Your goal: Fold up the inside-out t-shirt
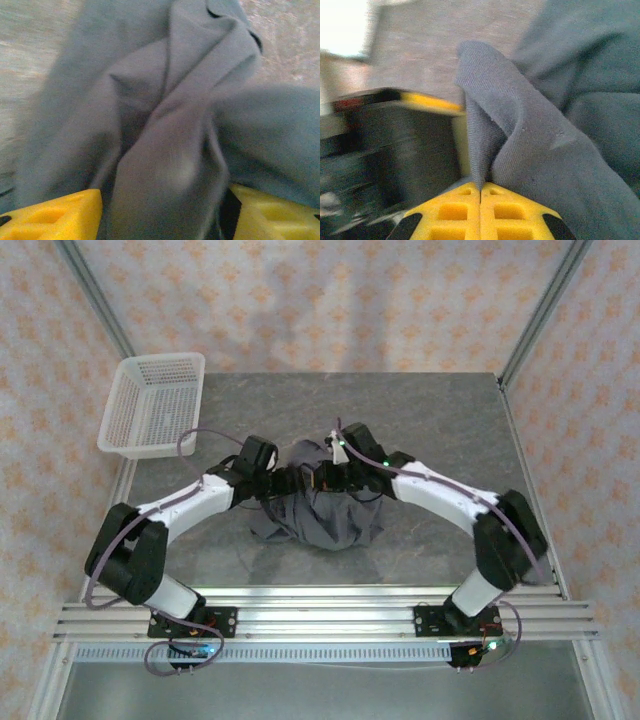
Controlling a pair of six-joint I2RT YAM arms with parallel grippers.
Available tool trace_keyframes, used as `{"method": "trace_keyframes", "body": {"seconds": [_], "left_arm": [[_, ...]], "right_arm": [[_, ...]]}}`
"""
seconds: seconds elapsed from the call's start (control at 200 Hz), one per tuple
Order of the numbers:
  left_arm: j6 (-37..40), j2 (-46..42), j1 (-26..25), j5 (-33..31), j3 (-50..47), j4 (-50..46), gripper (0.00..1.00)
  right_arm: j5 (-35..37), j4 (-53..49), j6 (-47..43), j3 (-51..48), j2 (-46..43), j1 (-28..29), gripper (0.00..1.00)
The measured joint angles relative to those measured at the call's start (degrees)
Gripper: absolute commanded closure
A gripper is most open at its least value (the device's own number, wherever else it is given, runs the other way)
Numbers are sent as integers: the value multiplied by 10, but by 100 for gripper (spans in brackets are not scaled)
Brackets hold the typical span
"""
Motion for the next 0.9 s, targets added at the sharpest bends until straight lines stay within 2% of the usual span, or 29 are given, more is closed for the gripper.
{"method": "trace_keyframes", "body": {"seconds": [0.05, 0.145, 0.265, 0.355, 0.42, 0.515, 0.626, 0.761, 0.831, 0.901], "left_arm": [[-6, 7, 0, 21, 0, 18, 51], [-19, 6, 0, 44, 1, 42, 100], [-31, -11, 4, 67, 1, 66, 100], [-44, -51, 8, 92, -9, 96, 100], [-59, -87, 8, 120, -14, 117, 100], [-73, -131, 8, 146, -10, 141, 100], [-76, -162, 8, 155, 0, 140, 100], [-76, -169, 8, 157, 3, 139, 100], [-79, -165, 8, 157, 3, 139, 100], [-81, -163, 8, 157, 3, 139, 100]], "right_arm": [[-30, 35, 9, -17, -29, -2, 100], [-69, 100, 34, -48, -67, -7, 100], [-84, 156, 63, -113, -102, -37, 100], [-84, 192, 85, -185, -126, -94, 88], [-68, 178, 82, -217, -128, -133, 80], [-48, 135, 68, -228, -135, -144, 70], [-3, 103, 54, -244, -224, -119, 60], [97, 91, 21, -237, -372, -43, 59], [149, 89, 18, -214, -389, 16, 62], [198, 88, 45, -180, -362, 73, 61]]}}
